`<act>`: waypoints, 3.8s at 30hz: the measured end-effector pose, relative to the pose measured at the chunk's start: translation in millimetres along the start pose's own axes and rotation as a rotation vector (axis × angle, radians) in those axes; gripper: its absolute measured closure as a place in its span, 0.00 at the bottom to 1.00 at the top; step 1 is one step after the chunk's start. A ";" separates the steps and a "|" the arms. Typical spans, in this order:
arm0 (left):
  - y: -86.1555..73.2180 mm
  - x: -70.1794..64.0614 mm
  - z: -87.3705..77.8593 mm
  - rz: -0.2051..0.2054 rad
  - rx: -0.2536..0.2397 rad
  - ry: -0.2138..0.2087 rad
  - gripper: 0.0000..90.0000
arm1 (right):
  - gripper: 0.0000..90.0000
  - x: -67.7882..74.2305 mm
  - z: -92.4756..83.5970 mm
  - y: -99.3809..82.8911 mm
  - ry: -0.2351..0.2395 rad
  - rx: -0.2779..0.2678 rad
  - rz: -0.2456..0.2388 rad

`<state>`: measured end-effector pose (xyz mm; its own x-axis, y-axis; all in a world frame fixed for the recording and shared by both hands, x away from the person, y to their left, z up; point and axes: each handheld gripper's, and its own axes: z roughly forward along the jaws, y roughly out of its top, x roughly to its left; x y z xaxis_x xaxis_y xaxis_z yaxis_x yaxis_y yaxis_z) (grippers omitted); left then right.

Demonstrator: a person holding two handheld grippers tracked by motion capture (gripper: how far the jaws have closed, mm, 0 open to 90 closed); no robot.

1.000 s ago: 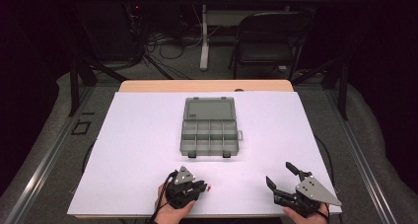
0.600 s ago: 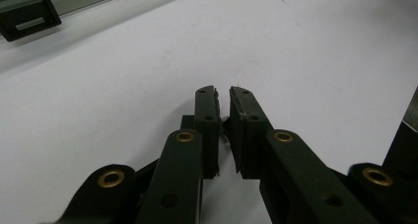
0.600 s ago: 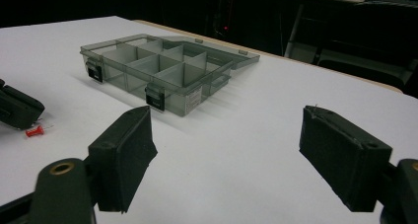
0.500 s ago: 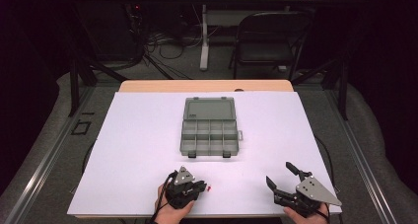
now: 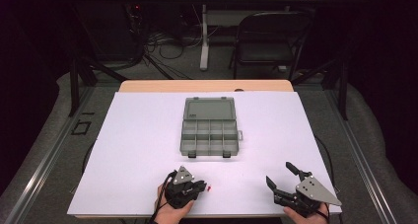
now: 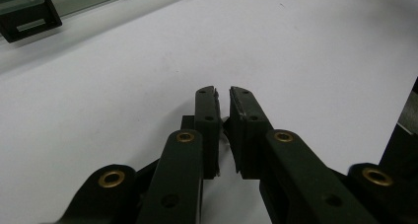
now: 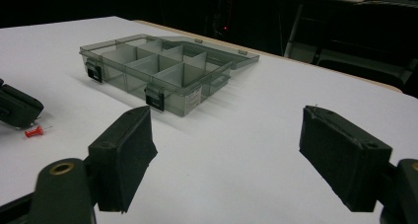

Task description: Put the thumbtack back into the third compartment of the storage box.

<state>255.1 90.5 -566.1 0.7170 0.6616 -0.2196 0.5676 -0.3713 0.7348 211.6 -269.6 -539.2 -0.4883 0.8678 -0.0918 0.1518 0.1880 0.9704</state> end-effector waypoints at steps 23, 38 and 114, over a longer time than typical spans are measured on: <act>29.7 11.9 -31.5 -0.018 -0.129 0.018 0.92 | 0.22 -0.1 -0.1 -0.1 -0.005 0.001 0.000; 69.9 19.2 -47.1 0.006 -0.191 0.026 0.92 | 0.22 0.3 -0.6 -0.1 -0.003 -0.001 0.001; 171.4 70.0 53.9 -0.040 0.002 0.151 0.92 | 0.22 -1.9 -0.4 -1.1 0.006 -0.001 0.005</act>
<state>424.4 38.1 -490.1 0.6249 0.7662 -0.1499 0.5957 -0.3437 0.7260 212.0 -271.6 -540.0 -0.4928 0.8660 -0.0853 0.1532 0.1828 0.9711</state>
